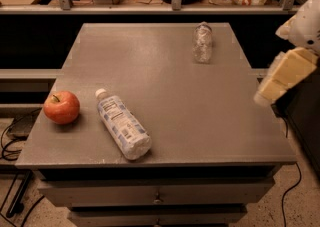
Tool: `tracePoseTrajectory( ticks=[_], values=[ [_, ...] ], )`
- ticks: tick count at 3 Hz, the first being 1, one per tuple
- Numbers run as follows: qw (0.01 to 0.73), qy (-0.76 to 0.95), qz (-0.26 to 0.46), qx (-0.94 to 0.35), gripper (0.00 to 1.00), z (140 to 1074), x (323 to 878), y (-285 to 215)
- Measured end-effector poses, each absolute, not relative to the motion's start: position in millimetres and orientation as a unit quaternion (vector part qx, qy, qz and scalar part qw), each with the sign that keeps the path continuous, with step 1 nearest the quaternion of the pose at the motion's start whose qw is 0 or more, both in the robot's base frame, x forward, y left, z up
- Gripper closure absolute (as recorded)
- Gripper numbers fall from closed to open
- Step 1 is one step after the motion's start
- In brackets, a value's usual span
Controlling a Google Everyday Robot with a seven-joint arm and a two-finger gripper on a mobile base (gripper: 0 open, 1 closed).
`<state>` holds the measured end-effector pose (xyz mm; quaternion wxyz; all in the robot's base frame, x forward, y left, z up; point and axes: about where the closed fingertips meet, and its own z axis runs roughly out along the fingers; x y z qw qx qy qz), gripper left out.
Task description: Place water bottle upright
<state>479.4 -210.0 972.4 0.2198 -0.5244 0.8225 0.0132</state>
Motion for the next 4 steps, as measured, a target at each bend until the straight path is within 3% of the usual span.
tracePoseTrajectory(
  ticks=[2, 4],
  values=[
    [0.263, 0.863, 0.064, -0.426, 0.00, 962, 559, -186],
    [0.263, 0.866, 0.067, -0.421, 0.00, 962, 559, -185]
  ],
)
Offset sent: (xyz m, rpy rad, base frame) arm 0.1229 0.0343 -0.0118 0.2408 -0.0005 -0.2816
